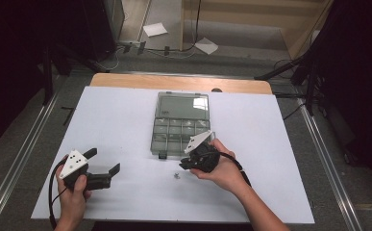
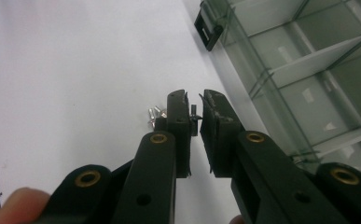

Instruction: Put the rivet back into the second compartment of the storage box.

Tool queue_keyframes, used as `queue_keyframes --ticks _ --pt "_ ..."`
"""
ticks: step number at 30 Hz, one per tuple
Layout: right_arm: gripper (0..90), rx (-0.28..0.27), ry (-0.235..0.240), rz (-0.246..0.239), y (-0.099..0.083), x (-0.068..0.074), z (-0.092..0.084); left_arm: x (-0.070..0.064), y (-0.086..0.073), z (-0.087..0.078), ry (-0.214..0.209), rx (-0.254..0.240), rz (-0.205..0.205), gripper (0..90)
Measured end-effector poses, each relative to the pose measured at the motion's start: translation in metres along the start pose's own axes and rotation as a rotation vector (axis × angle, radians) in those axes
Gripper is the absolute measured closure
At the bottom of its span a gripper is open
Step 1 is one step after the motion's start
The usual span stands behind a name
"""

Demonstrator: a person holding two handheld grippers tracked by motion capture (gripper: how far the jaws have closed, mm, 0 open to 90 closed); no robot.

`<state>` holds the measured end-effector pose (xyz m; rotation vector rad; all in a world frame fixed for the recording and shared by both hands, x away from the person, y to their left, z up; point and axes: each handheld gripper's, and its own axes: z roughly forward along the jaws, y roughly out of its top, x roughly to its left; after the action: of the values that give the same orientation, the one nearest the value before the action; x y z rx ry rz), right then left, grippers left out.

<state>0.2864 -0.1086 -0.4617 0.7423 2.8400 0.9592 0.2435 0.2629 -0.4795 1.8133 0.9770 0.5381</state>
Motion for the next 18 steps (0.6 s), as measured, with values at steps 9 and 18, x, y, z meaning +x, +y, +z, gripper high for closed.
queue_keyframes --ticks 9,18 --pt "82.7 -0.018 -0.009 0.005 0.008 -0.006 -0.008 0.000 0.000 0.000 -0.004 -0.006 -0.004 0.0" --pt "82.7 -0.031 -0.011 0.014 0.018 -0.013 -0.013 0.001 0.000 0.000 -0.007 -0.008 -0.006 0.0"
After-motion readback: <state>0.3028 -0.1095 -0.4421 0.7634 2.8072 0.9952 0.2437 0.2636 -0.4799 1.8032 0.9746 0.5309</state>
